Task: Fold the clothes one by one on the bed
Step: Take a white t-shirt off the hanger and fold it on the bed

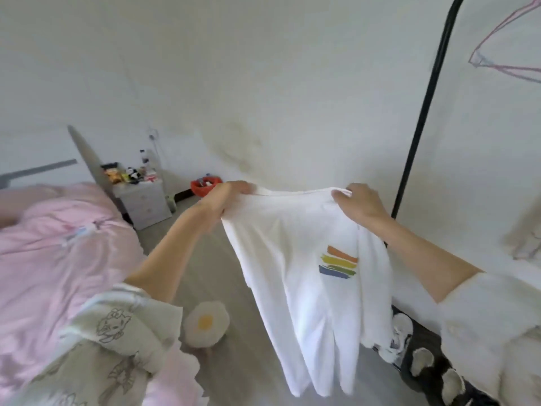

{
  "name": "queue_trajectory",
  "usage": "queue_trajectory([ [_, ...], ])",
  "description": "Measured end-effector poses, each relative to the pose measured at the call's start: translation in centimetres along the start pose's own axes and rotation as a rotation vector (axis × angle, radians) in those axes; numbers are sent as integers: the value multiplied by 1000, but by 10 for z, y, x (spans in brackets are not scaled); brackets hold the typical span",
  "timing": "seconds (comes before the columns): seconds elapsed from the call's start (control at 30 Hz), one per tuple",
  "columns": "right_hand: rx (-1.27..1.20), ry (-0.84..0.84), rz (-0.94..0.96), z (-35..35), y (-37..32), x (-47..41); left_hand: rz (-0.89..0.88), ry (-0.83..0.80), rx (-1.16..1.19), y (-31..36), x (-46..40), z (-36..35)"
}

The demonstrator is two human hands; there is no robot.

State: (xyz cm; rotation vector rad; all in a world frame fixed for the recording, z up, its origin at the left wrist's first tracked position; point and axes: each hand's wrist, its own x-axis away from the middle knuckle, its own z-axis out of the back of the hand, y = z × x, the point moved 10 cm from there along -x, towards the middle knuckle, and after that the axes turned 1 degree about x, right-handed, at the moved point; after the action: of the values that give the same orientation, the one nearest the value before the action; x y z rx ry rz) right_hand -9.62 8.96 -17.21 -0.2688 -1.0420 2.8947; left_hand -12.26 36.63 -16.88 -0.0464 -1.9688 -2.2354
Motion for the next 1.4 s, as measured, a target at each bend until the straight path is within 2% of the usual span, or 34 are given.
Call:
queue_trajectory([
  [0.07,-49,11,76,-15,-41,16,-3,-80,-41,-5,20,45],
  [0.13,-115,-2,174,-35,-94,33,-21,-92,-172,-1,53,98],
  [0.2,-125,-48,301,-54,-150,54,-70,-18,-317,5,81,153],
  [0.3,-56,-192,487,-87,-225,84,-156,304,-605,23,115,240],
  [0.37,23,-225,615,-109,-274,98,-234,537,-632,38,143,300],
  [0.47,43,-123,736,-123,-338,112,-284,833,-616,52,192,369],
  [0.57,-34,23,699,-120,-365,110,-329,1023,-580,64,227,400],
  [0.63,-115,61,716,-125,-396,117,-342,1191,-503,68,264,428],
  [0.7,-162,68,709,-135,-415,123,-312,1287,-448,63,287,447],
  [0.87,-374,-25,620,-170,-443,143,-223,1402,-384,40,323,486],
  [1.03,-500,-172,567,-204,-464,162,-106,1406,-13,-12,348,518],
  [1.13,-371,-46,732,-191,-480,182,-84,1425,46,-25,365,527],
  [1.23,-263,87,824,-174,-488,195,-98,1469,-95,-21,384,527],
  [1.4,-151,236,826,-165,-484,200,-76,1592,-624,10,415,511],
])
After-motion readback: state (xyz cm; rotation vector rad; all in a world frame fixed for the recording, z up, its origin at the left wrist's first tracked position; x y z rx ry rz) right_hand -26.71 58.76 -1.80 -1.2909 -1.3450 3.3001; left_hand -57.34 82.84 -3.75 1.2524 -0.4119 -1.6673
